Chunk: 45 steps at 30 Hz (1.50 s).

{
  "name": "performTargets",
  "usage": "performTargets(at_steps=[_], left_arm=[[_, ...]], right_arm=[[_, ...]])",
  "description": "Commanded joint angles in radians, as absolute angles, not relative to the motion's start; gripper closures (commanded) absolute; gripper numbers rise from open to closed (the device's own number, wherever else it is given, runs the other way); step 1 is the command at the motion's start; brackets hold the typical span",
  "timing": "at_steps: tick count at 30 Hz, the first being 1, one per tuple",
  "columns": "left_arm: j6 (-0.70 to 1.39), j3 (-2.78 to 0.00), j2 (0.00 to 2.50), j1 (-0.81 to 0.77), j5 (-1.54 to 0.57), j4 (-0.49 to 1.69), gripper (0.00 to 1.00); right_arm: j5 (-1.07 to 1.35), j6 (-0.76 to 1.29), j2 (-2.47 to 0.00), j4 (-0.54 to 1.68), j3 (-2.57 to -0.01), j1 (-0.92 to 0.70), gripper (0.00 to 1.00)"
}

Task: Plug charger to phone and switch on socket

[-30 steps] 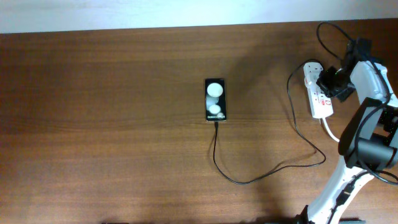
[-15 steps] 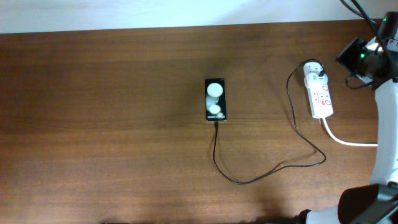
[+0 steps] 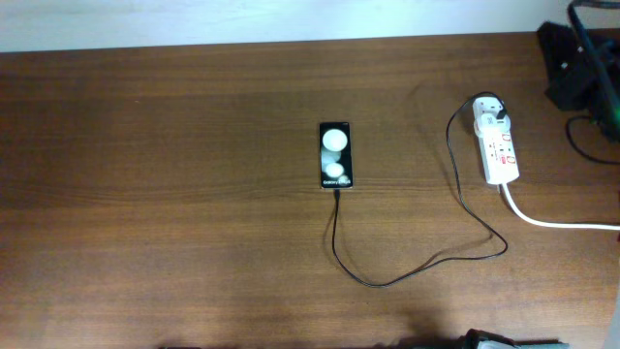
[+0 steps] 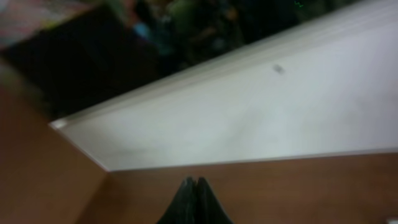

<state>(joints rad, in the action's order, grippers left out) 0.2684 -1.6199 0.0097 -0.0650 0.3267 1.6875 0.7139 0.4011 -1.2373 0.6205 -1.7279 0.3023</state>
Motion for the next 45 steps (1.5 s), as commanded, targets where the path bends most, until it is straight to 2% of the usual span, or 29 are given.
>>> performTargets(at_steps=[1,3,4,6,8,10,13,16,18,21,24,30,37,45], left_arm=[[0.263,-1.621,0.008,-0.06,0.334,1.687,0.01],[0.263,-1.621,0.008,-0.06,0.334,1.687,0.01],[0.263,-1.621,0.008,-0.06,0.333,1.687,0.01],[0.263,-1.621,0.008,-0.06,0.333,1.687,0.01],[0.263,-1.621,0.008,-0.06,0.334,1.687,0.01],[0.263,-1.621,0.008,-0.06,0.334,1.687,0.01],[0.263,-1.621,0.008,-0.06,0.334,1.687,0.01],[0.263,-1.621,0.008,-0.06,0.334,1.687,0.01],[0.263,-1.621,0.008,-0.06,0.334,1.687,0.01],[0.263,-1.621,0.008,-0.06,0.334,1.687,0.01],[0.263,-1.621,0.008,-0.06,0.334,1.687,0.01],[0.263,-1.621,0.008,-0.06,0.334,1.687,0.01],[0.263,-1.621,0.008,-0.06,0.333,1.687,0.01],[0.263,-1.621,0.008,-0.06,0.334,1.687,0.01]], right_arm=[[0.89,0.649,-1.171,0.411,-1.74,0.304,0.96],[0.922,0.801,-1.147,0.189,-1.74,0.3,0.93],[0.944,0.822,-1.136,0.1,-1.74,0.3,0.88],[0.986,0.82,-1.108,0.057,-1.74,0.3,0.83],[1.034,0.772,-1.066,0.166,-1.739,0.3,0.83],[1.015,0.592,-1.009,0.336,-1.739,0.297,0.8],[0.859,0.422,-0.929,0.515,-1.738,0.253,0.8],[0.677,0.37,-0.82,0.609,-1.737,0.197,0.78],[0.672,0.37,-0.774,0.615,-1.737,0.196,0.78],[0.672,0.364,-0.696,0.618,-1.737,0.196,0.71],[0.656,0.249,-0.648,0.624,-1.735,0.134,0.69],[0.468,0.239,-0.49,0.598,-1.649,0.071,0.61],[0.425,0.239,-0.273,0.515,-1.522,0.071,0.57],[0.425,0.24,-0.253,0.512,-1.515,0.072,0.55]])
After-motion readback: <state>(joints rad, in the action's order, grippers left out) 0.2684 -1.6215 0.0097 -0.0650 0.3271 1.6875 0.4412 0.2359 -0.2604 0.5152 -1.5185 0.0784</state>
